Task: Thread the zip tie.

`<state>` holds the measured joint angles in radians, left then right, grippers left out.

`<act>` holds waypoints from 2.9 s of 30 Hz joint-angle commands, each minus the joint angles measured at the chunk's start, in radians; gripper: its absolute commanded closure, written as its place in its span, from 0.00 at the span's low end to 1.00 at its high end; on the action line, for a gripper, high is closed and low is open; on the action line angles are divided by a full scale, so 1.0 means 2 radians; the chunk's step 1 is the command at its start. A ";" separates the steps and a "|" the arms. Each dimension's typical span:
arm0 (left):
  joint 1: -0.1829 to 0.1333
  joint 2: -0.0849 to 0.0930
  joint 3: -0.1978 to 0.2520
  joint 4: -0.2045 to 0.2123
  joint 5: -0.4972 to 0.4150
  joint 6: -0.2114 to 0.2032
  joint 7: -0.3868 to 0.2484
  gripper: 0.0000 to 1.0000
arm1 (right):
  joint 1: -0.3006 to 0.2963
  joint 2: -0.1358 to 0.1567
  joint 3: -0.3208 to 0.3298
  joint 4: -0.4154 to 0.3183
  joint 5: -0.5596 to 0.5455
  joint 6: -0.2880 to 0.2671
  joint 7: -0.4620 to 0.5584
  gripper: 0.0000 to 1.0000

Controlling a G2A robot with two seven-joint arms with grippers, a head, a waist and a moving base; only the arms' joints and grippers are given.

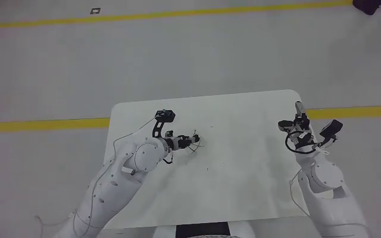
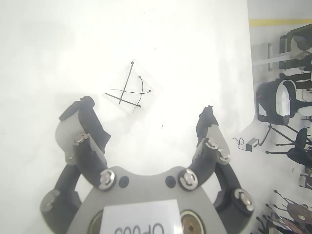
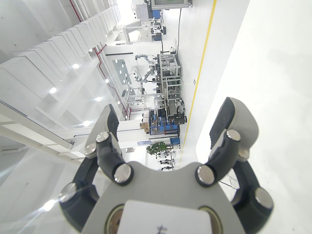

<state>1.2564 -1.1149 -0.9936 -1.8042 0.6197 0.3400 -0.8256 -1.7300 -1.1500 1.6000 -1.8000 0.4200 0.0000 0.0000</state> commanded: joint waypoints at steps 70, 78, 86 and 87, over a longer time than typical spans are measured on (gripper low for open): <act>-0.251 -0.125 0.264 0.213 0.242 -0.002 -0.244 0.00 | 0.000 0.000 0.000 0.000 0.000 0.000 0.000 0.00; -0.250 -0.137 0.260 0.235 0.255 0.000 -0.249 0.00 | 0.000 0.000 0.000 0.000 0.000 0.000 0.000 0.00; -0.250 -0.137 0.260 0.235 0.255 0.000 -0.249 0.00 | 0.000 0.000 0.000 0.000 0.000 0.000 0.000 0.00; -0.249 -0.137 0.258 0.230 0.251 -0.002 -0.242 0.00 | 0.000 0.000 0.000 0.000 0.000 0.000 0.000 0.00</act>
<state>0.7574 -1.3886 -0.4735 -1.3337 1.1297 0.3400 -1.3241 -1.7300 -1.1500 1.6000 -1.8000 0.4200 0.0000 0.0000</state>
